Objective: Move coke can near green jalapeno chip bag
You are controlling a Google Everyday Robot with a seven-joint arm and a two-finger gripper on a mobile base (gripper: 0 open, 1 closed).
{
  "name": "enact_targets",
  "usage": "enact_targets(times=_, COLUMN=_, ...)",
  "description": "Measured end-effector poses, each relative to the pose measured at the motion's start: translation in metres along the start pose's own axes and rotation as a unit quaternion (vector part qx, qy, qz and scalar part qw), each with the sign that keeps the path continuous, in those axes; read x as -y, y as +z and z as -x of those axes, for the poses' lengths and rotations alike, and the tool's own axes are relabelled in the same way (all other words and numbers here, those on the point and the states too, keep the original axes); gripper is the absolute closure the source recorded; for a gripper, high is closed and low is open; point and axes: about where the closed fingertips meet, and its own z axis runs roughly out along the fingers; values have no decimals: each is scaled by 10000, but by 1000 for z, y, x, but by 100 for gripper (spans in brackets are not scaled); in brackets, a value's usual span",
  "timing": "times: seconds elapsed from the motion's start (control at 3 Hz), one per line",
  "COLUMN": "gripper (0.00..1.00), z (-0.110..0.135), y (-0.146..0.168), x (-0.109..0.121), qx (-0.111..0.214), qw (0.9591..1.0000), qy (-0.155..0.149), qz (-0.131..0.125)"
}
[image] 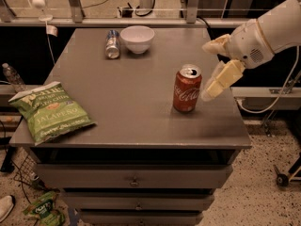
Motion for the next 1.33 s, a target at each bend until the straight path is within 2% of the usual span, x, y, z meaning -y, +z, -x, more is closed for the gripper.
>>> enact_targets(times=0.33, gripper=0, z=6, y=18, x=-6, qx=-63, qw=9995, qy=44, qz=316)
enact_targets(times=0.67, gripper=0, z=8, y=28, x=-10, qx=-88, qw=9987, qy=50, qz=491)
enact_targets(times=1.0, gripper=26, z=15, y=42, x=-11, qx=-80, qw=9976, qy=-22, qz=681)
enact_targets(times=1.33, gripper=49, z=20, y=45, x=-10, qx=-61, qw=9974, qy=-92, qz=717)
